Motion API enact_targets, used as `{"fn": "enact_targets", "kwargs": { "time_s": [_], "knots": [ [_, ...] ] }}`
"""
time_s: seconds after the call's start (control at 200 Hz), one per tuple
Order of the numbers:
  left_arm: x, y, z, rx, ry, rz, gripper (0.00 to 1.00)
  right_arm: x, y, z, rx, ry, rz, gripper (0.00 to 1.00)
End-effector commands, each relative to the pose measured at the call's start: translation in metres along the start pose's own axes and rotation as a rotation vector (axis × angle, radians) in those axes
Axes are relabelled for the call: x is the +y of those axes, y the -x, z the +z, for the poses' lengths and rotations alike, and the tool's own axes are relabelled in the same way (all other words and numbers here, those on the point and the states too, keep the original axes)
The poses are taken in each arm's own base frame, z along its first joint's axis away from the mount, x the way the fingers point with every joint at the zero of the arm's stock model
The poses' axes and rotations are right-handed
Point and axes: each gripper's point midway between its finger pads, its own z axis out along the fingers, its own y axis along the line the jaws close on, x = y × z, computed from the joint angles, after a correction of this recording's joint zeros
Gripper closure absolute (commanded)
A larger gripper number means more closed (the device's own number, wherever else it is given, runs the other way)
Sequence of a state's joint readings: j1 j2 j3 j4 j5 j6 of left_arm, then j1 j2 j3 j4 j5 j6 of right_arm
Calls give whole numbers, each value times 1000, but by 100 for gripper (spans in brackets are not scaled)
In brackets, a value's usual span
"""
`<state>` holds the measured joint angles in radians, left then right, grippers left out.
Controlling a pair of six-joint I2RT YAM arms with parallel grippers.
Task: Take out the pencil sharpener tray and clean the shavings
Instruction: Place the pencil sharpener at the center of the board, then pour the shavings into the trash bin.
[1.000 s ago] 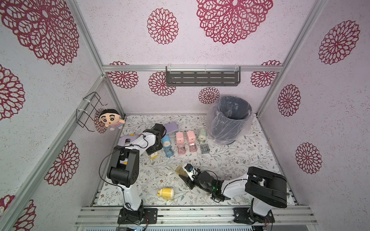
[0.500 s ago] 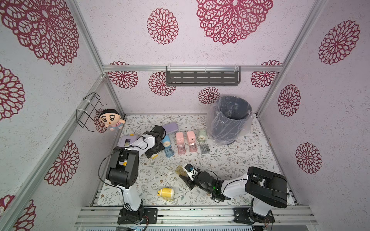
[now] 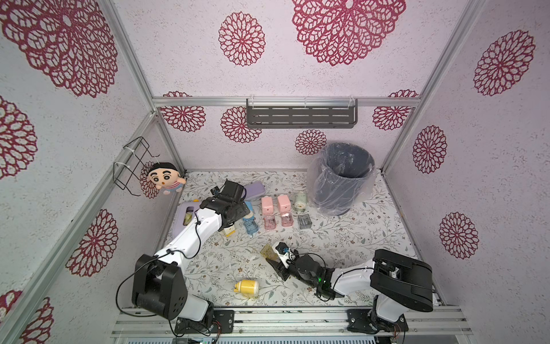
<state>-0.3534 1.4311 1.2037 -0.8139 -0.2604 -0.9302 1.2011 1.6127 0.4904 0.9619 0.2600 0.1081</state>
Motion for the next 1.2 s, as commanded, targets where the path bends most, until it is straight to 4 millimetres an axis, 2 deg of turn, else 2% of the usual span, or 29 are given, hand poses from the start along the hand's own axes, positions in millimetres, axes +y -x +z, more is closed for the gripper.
{"fn": "enact_targets", "kwargs": {
  "time_s": [0.0, 0.21, 0.42, 0.555, 0.75, 0.891, 1.031, 1.191],
  "knots": [
    [-4, -10, -19, 4, -64, 44, 3, -12, 24, -15, -64, -52, 35, 67],
    [-44, -31, -45, -4, -330, 108, 3, -33, 38, -42, -88, -130, 45, 67],
    [-74, -49, -41, 2, -463, 178, 3, -68, 31, -72, -88, -229, 92, 67],
    [-95, -53, -38, -32, -543, 218, 3, -92, 29, -86, -82, -291, 129, 67],
    [-109, -55, -34, -114, -653, 250, 3, -118, 45, -106, -116, -365, 154, 67],
    [-107, -58, -23, -170, -668, 287, 3, -138, 71, -117, -139, -424, 152, 66],
    [-103, -69, -12, -187, -701, 292, 3, -157, 114, -127, -170, -485, 123, 66],
    [-97, -68, -21, -221, -703, 313, 3, -179, 168, -136, -202, -544, 90, 65]
  ]
}}
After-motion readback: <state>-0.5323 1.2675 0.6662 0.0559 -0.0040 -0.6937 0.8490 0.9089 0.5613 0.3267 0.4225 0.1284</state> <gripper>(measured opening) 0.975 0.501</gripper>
